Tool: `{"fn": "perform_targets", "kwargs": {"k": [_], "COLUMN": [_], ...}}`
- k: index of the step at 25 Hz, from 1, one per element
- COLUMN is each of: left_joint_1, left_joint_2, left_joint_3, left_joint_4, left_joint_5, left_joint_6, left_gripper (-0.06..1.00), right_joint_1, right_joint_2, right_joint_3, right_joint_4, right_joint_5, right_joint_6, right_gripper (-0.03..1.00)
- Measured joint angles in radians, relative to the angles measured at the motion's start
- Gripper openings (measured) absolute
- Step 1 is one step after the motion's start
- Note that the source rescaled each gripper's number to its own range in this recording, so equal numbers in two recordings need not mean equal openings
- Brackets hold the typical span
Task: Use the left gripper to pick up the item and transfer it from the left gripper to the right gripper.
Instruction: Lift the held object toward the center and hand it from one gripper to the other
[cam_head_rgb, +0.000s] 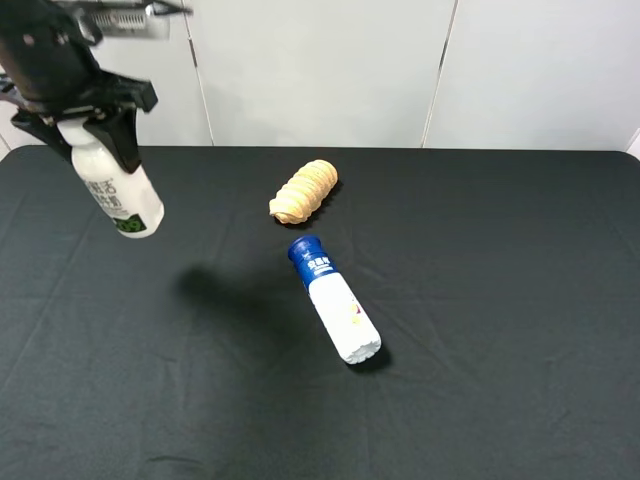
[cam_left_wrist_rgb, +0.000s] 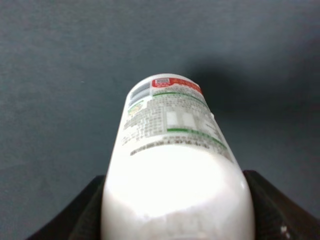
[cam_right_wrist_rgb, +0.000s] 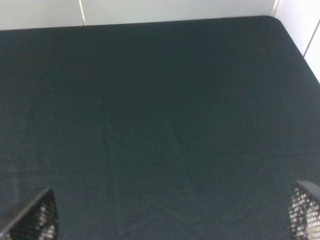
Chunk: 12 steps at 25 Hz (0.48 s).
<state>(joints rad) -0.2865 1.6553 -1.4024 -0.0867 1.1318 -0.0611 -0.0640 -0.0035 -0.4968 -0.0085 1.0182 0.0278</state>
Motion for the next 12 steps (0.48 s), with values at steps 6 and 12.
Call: {"fn": "perform_targets", "kwargs": {"k": [6,12], "left_joint_1": [0.0,0.0], "left_joint_2": [-0.03,-0.03], "left_joint_3": [-0.009,-0.009], "left_joint_4": [-0.18,-0.412], "left_joint_5": [0.01,-0.032], "left_joint_6": [0.061,0.148], "left_gripper": [0.0,0.0], "right_joint_1": [0.0,0.0], "right_joint_2": [0.0,0.0], "right_joint_3": [0.0,0.0], "right_joint_4": [0.0,0.0], "right_joint_5": [0.0,0.0], "right_joint_6": [0.0,0.0], "right_gripper": [1.0,1.0]}}
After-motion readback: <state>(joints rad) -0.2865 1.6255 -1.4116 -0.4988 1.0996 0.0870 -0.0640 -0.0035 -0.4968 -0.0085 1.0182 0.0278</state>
